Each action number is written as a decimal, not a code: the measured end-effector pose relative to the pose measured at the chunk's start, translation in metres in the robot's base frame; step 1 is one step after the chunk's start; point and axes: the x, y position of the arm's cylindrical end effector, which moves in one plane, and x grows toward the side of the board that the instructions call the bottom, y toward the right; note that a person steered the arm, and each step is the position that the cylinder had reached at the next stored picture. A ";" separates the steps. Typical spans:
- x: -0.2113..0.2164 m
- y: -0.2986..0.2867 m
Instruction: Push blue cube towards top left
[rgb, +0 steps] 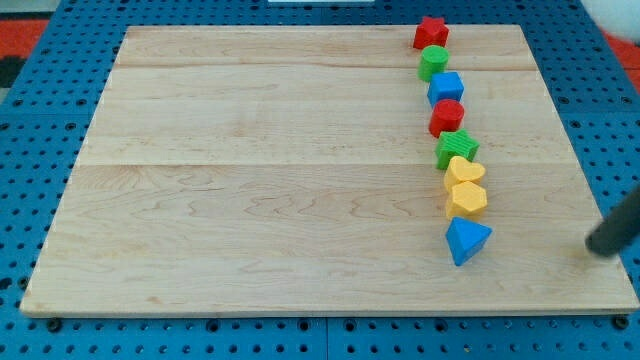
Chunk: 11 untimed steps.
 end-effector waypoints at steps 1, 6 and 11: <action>-0.094 0.005; -0.232 -0.232; -0.191 -0.420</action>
